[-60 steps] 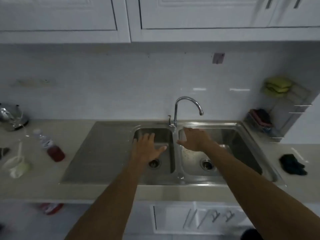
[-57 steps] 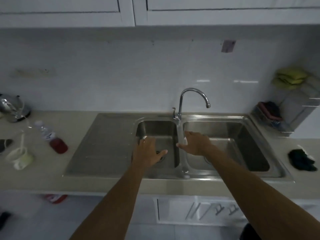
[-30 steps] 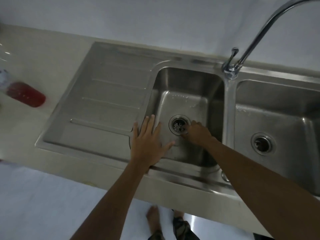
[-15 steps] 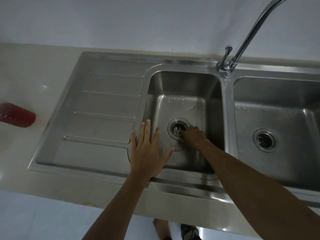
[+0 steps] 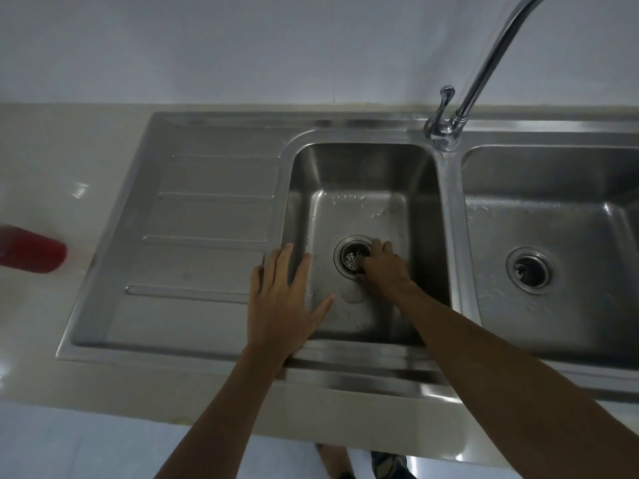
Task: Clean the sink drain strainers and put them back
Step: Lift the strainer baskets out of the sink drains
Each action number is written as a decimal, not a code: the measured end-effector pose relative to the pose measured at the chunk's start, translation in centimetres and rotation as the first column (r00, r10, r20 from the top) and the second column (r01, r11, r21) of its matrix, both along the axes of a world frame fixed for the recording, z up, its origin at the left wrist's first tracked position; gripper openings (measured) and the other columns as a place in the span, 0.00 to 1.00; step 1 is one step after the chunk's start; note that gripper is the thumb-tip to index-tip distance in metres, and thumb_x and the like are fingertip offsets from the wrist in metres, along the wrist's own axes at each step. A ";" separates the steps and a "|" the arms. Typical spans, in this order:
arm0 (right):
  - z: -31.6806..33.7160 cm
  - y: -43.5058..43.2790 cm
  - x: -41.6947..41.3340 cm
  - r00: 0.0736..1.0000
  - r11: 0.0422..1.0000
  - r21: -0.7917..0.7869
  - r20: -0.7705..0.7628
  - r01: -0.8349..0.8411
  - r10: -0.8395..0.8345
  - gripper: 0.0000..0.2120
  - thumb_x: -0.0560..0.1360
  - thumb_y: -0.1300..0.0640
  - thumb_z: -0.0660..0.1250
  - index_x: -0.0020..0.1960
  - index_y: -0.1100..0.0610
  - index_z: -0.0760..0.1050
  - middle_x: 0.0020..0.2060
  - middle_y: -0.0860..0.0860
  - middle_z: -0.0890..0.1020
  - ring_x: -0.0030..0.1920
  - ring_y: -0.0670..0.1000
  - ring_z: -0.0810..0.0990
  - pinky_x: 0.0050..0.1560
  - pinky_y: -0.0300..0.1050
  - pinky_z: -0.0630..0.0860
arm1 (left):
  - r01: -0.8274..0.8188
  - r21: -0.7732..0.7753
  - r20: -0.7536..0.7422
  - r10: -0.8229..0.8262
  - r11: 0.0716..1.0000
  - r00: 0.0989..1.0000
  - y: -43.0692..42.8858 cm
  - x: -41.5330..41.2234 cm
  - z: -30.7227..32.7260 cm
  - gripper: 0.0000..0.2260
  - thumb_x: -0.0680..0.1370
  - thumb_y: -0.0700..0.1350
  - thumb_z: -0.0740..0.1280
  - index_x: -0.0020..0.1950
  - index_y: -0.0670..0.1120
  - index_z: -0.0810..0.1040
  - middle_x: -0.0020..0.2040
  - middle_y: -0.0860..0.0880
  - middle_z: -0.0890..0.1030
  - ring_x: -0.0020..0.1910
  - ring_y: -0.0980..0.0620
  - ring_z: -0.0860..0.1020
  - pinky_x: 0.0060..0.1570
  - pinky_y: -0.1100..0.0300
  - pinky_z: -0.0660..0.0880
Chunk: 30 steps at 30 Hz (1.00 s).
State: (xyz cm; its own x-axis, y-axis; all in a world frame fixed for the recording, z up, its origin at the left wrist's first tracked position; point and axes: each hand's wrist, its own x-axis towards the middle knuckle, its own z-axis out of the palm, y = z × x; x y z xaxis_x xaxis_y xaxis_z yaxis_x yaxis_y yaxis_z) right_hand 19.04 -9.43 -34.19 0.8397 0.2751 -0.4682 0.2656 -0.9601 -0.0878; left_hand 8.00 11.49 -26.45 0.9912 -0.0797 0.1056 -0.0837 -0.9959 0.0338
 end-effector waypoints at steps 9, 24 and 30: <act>-0.4 0.3 0.0 0.996 0.989 0.148 0.089 -0.021 0.008 0.24 0.75 0.47 0.71 0.67 0.56 0.75 0.74 0.57 0.64 0.69 0.59 0.68 0.65 0.55 0.73 | 0.009 -0.015 0.012 -0.008 1.000 1.000 0.2 -0.1 -0.5 0.37 0.78 0.73 0.55 0.78 0.50 0.64 0.80 0.41 0.62 0.79 0.41 0.61 0.75 0.43 0.59; 9.7 -2.7 -3.2 0.965 0.905 0.405 0.155 0.132 -0.210 0.39 0.69 0.43 0.75 0.73 0.58 0.64 0.67 0.57 0.73 0.66 0.59 0.74 0.63 0.53 0.74 | 0.038 -0.026 -0.105 -0.041 0.999 0.994 -3.2 -1.1 3.0 0.40 0.78 0.73 0.54 0.77 0.44 0.67 0.76 0.41 0.69 0.76 0.40 0.66 0.71 0.41 0.67; 16.2 -9.0 -6.5 0.901 0.841 0.498 0.236 0.209 -0.364 0.39 0.69 0.43 0.75 0.73 0.57 0.66 0.65 0.57 0.76 0.64 0.57 0.74 0.63 0.51 0.73 | 0.164 -0.101 -0.073 -0.172 0.981 0.982 -10.6 -0.4 7.0 0.38 0.78 0.74 0.51 0.76 0.48 0.66 0.74 0.43 0.70 0.73 0.43 0.68 0.69 0.40 0.68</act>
State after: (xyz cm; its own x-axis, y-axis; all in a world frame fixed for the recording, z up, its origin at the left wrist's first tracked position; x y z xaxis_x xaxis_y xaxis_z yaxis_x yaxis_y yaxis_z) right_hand 12.58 -18.44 -18.01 0.9920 0.1130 -0.0555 0.0717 -0.8693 -0.4891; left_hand 7.57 0.89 -19.42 0.9702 -0.2390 0.0406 -0.2424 -0.9599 0.1407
